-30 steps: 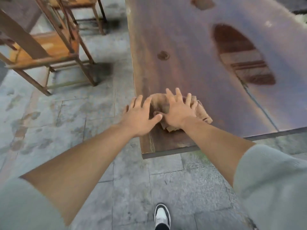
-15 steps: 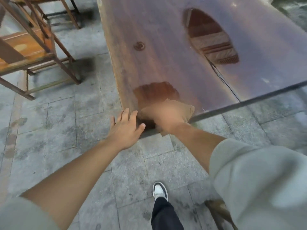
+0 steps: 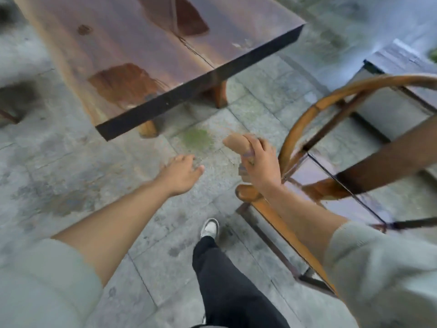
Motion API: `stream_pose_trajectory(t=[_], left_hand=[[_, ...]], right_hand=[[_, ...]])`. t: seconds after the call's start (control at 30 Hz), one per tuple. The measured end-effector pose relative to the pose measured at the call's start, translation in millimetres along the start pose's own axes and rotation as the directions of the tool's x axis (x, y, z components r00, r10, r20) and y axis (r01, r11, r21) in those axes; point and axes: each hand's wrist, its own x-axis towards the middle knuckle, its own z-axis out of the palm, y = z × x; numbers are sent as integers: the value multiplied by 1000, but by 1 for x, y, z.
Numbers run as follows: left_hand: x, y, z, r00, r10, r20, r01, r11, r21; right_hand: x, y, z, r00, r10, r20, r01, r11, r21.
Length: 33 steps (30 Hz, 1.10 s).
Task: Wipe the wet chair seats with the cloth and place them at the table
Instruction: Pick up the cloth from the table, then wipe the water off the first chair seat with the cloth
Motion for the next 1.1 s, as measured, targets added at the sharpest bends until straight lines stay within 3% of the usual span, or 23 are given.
stream_pose_trajectory(t=[0.03, 0.1, 0.23, 0.37, 0.5, 0.57, 0.67, 0.77, 0.83, 0.9, 0.97, 1.0, 1.1], left_hand=[[5, 9, 11, 999, 15, 29, -15, 1000, 14], [24, 26, 26, 998, 34, 56, -36, 999, 24], [83, 54, 53, 994, 57, 98, -59, 998, 23], [130, 68, 64, 983, 69, 167, -70, 998, -4], [179, 92, 54, 965, 148, 214, -144, 989, -33], [210, 111, 40, 963, 177, 203, -170, 984, -48], [257, 158, 22, 935, 287, 210, -279, 958, -65], [314, 225, 10, 898, 392, 198, -368, 918, -147], [350, 281, -1, 859, 477, 185, -428, 868, -251], [386, 338, -15, 834, 515, 199, -435, 835, -337], [413, 387, -25, 808, 536, 243, -414, 811, -414], [425, 412, -29, 775, 563, 285, -418, 796, -437], [428, 486, -28, 632, 658, 410, -512, 751, -417]], right_hand=[[-11, 10, -2, 996, -42, -78, 38, 998, -52], [-28, 29, 5, 991, -113, -77, 100, 982, -157], [-45, 71, 57, 942, -239, 236, 297, 921, -253], [-44, 87, 77, 914, -358, 193, 397, 888, -233], [-28, 136, 35, 860, -490, 138, 510, 826, -242], [-7, 156, 8, 905, -420, 62, 420, 865, -274], [48, 160, -16, 976, -165, -144, 131, 966, -223], [117, 156, -30, 935, 46, -353, -101, 985, -140], [162, 155, -41, 821, 271, -503, -324, 946, -21], [199, 152, -51, 610, 498, -616, -546, 828, 128], [224, 145, -56, 433, 608, -665, -660, 716, 225], [236, 142, -59, 372, 642, -670, -707, 664, 243], [248, 136, -68, 290, 731, -617, -819, 523, 236]])
